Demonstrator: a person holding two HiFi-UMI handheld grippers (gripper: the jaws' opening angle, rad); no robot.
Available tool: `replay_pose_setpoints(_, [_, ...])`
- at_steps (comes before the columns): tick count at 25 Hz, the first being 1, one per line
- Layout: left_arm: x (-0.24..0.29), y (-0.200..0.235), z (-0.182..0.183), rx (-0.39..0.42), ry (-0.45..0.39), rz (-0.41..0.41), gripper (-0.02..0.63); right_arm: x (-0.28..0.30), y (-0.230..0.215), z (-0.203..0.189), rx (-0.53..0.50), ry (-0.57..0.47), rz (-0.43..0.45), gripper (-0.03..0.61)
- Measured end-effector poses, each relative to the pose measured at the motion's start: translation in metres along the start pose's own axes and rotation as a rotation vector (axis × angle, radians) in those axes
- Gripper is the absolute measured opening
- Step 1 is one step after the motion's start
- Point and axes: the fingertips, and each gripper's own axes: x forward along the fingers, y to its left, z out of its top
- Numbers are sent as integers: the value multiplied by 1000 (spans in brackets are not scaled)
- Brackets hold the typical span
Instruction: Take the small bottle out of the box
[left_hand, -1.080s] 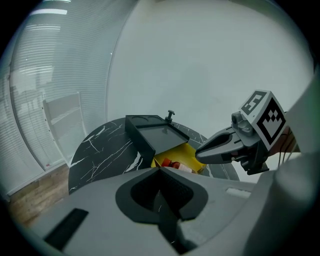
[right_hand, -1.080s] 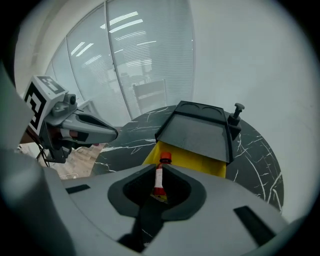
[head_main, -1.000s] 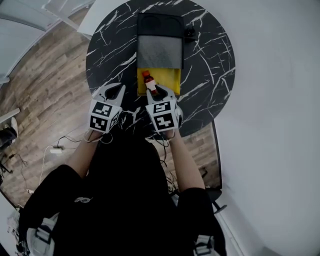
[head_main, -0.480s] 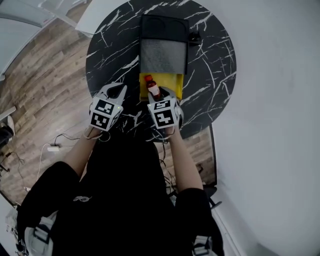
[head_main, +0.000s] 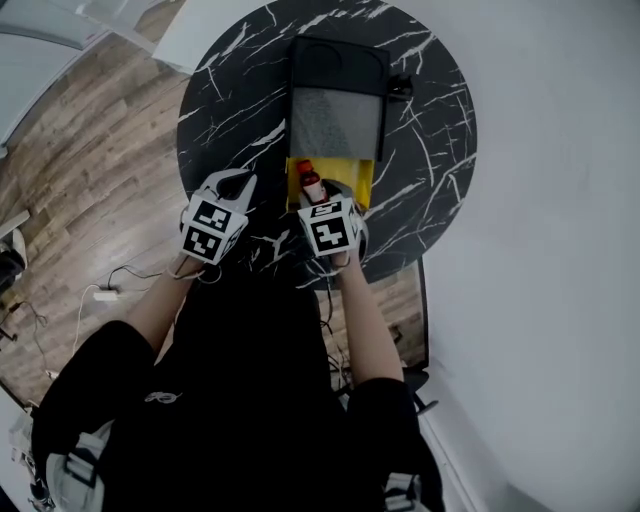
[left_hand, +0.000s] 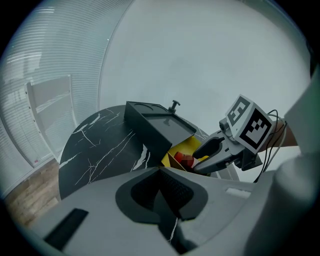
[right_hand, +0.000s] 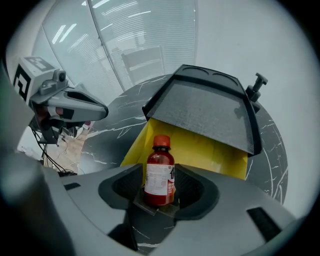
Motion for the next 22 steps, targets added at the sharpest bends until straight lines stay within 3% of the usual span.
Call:
replay_pose_setpoints(11, [-2, 5, -2, -12, 24, -28, -2, 16, -7, -4, 15, 75, -9, 202])
replay_pose_setpoints(22, [-21, -10, -21, -40, 1, 26, -2, 24, -10, -11, 13, 91, -1, 210])
